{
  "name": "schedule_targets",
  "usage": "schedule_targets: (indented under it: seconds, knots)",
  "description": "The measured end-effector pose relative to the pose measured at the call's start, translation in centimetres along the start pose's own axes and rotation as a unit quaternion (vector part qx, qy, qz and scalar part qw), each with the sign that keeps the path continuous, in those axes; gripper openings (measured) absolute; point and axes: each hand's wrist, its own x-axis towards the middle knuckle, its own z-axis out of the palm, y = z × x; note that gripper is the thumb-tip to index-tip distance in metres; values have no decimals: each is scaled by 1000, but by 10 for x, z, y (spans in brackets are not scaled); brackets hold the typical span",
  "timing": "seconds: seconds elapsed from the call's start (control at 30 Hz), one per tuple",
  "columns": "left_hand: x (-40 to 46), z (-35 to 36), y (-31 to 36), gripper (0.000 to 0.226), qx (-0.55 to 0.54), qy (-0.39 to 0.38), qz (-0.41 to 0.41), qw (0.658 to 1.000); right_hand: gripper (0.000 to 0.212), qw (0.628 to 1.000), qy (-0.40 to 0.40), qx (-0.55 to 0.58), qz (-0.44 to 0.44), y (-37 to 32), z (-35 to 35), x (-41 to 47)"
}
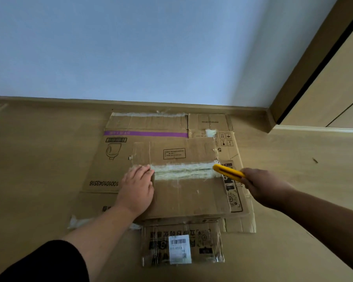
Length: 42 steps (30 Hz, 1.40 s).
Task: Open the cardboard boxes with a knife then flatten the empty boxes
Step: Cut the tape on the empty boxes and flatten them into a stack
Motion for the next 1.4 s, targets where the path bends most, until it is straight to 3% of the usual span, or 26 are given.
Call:
schedule_targets:
  seconds: [0.17, 0.23, 0.33, 0.43, 0.53, 0.67, 0.9, 1.1, 1.2, 1.4]
  knots:
    - [4, 5, 10, 57, 24, -2, 61, 998, 39, 997, -12, 71, -6, 10, 7, 3]
    - [8, 4, 17, 53, 30, 16, 79, 996, 36, 994, 4, 112, 16, 10, 4, 9]
    - [15, 4, 28, 45, 36, 56, 89, 994, 17, 969, 102, 196, 113, 15, 3, 32]
    - [22, 5, 38, 37, 28, 57, 77, 995, 26, 926, 173, 197, 273, 41, 21, 54]
    - [27, 10, 41, 34, 27, 60, 66, 996, 36, 888, 136, 181, 400, 78, 76, 53]
    - [33, 16, 41, 37, 51, 55, 74, 994, 33, 865, 54, 161, 473, 103, 149, 22]
    - [32, 25, 38, 37, 55, 93, 105, 989, 35, 845, -23, 201, 495, 121, 200, -1]
    - [30, 31, 39, 37, 58, 111, 114, 986, 35, 792, -62, 255, 551, 124, 220, -7]
    - [30, 31, 39, 36, 53, 116, 113, 985, 38, 799, -86, 224, 552, 128, 223, -3]
    - [31, 33, 39, 38, 50, 118, 113, 985, 55, 799, -38, 156, 579, 127, 205, 6]
